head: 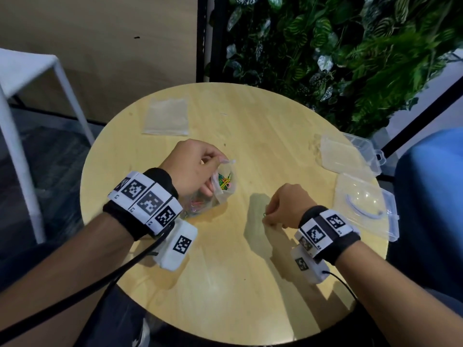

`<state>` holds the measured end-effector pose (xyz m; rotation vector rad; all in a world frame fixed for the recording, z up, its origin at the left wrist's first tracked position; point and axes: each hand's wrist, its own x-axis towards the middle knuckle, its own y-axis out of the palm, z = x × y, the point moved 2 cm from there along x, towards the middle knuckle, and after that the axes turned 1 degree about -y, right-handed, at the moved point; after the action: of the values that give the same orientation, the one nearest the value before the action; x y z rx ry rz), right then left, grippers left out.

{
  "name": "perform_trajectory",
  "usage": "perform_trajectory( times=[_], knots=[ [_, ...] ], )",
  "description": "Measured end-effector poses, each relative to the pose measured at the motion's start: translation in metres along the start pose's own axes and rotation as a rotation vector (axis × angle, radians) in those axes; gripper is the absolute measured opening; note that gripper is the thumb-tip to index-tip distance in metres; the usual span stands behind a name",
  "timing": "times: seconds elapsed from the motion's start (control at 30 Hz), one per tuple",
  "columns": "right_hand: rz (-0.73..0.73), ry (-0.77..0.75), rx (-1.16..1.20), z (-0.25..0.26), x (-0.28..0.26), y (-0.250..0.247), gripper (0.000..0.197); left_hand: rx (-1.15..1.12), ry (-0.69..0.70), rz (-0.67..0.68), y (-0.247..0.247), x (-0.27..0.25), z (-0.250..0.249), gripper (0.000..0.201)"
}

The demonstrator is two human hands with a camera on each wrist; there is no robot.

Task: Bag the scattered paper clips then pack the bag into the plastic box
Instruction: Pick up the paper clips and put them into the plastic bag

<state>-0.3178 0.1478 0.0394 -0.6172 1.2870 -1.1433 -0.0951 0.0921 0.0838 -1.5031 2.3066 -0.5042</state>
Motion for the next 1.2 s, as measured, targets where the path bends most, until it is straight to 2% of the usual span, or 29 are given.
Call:
perform_trajectory(
  times=[0.07, 0.2, 0.3, 0.4, 0.57, 0.7, 0.93, 1.0, 1.07, 1.13, 1.2],
  knots=[
    [0.004, -0.015, -0.019, -0.001, 0.001, 0.006, 0.009, 0.016, 0.009, -0.003, -0.002, -0.001, 0.000, 0.019],
    [0.202, -0.135, -0.073, 0.001, 0.001, 0.013, 0.012, 0.042, 0.038, -0.008, -0.005, -0.002, -0.001, 0.020],
    [0.244, -0.192, -0.159, 0.004, 0.002, 0.014, 0.016, 0.059, 0.050, 0.002, -0.004, -0.001, 0.001, 0.020],
    [0.145, -0.272, -0.113, 0.009, 0.002, 0.002, 0.016, 0.075, 0.069, 0.006, -0.002, 0.000, 0.002, 0.020],
    [-0.209, -0.500, 0.455, 0.027, -0.007, -0.033, 0.009, 0.096, 0.095, -0.006, 0.003, 0.003, 0.000, 0.017],
    [-0.325, -0.617, 0.520, 0.045, -0.010, -0.029, 0.009, 0.133, 0.125, -0.007, 0.008, 0.003, -0.002, 0.016],
    [-0.356, -0.714, 0.330, 0.058, -0.008, -0.004, 0.008, 0.102, 0.131, -0.006, 0.007, 0.003, -0.001, 0.019],
    [-0.438, -0.720, 0.384, 0.055, -0.008, -0.009, 0.013, 0.098, 0.137, -0.014, 0.006, 0.003, -0.001, 0.020],
    [-0.531, -0.670, 0.482, 0.048, -0.005, -0.018, 0.026, 0.096, 0.146, -0.014, 0.004, 0.004, 0.000, 0.021],
    [-0.448, -0.591, 0.587, 0.042, 0.000, -0.021, 0.041, 0.099, 0.174, 0.003, 0.004, 0.005, 0.001, 0.021],
    [-0.289, -0.561, 0.637, 0.041, 0.003, -0.015, 0.041, 0.095, 0.212, 0.045, 0.004, 0.005, 0.000, 0.021]
  ],
)
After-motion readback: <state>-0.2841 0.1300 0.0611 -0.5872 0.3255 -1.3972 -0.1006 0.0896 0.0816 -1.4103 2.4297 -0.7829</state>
